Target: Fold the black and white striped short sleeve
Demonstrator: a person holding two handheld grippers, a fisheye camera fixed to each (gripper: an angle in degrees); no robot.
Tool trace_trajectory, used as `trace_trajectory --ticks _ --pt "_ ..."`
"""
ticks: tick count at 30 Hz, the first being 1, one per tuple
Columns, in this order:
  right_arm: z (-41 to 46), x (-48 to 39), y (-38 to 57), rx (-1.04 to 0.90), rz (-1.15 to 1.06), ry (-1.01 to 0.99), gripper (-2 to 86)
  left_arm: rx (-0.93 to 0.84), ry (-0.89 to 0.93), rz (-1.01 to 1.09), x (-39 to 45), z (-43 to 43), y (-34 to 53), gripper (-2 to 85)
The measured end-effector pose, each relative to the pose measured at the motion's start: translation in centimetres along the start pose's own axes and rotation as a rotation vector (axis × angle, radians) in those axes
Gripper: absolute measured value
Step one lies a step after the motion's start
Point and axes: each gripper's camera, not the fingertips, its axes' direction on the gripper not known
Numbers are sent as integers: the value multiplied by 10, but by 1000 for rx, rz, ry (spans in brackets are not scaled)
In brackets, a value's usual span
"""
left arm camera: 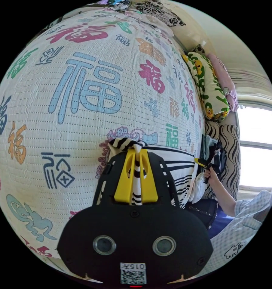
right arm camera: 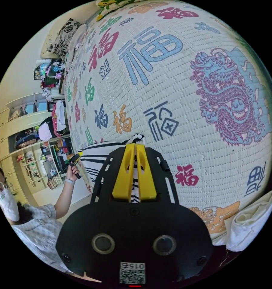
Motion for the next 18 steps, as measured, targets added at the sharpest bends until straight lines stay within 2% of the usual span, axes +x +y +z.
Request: trace_trajectory --ticks 3,6,8,12,14,17,18 --pt "-15 -12 3 22 -20 -10 -5 20 -9 -7 -2 -7 15 56" --pt "-33 -41 23 29 -130 99 -5 35 -6 -10 0 -25 51 65" --pt "-26 -74 47 -85 -281 133 -6 3 4 0 5 -29 80 60" --pt "22 -112 87 -411 -431 11 -6 -180 51 56 27 -4 148 51" --pt "57 -122 112 -534 -456 117 -7 -236 52 63 31 14 172 49" --pt "83 -120 127 -586 -412 304 -7 -298 -33 69 27 39 202 32" --pt "83 -120 128 -574 -400 305 -6 -300 -83 82 24 44 211 27"
